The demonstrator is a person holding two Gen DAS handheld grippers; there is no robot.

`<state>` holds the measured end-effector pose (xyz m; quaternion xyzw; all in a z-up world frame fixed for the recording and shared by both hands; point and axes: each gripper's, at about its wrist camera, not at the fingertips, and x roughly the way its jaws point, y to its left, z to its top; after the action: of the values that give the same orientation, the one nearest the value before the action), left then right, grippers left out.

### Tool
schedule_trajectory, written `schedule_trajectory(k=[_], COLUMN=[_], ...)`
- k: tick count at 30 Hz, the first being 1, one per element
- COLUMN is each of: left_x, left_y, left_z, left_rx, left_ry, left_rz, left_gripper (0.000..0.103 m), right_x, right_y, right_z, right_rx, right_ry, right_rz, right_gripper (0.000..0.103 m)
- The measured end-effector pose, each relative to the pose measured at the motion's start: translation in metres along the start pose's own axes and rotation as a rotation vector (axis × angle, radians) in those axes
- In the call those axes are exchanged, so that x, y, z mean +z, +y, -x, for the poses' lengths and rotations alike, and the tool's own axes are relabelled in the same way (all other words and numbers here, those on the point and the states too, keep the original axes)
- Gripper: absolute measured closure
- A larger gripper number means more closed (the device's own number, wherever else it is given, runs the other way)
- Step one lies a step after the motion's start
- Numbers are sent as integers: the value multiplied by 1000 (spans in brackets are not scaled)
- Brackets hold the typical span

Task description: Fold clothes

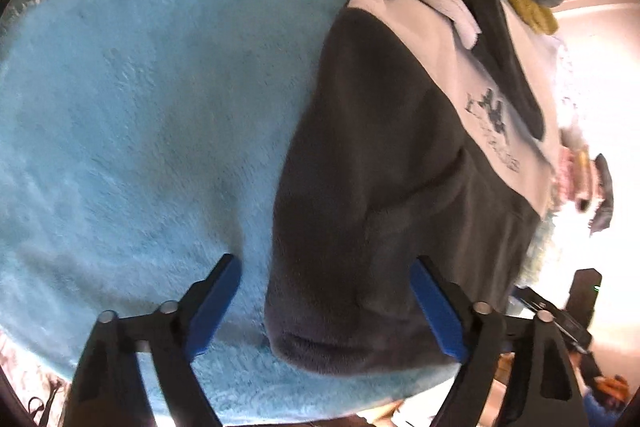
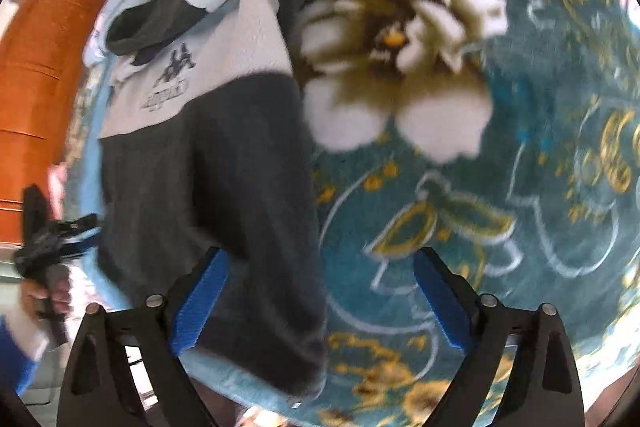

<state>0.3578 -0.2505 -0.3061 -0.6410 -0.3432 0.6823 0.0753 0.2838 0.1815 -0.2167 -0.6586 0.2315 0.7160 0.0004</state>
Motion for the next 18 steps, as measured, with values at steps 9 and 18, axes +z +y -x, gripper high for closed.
schedule_trajectory(k=[9,18], left_x=[41,69], left_y=[7,-60], left_z=[2,-42], left_rx=[-76,-180], left_ry=[-3,114], left_rz=[-54,-79], left_gripper=[23,29], right_x=[3,5], right_y=[-14,-8], right_z=[-19,-29], right_rx=[248,377], right_ry=[90,119], right_rz=[-106,-140], right_gripper=[53,55])
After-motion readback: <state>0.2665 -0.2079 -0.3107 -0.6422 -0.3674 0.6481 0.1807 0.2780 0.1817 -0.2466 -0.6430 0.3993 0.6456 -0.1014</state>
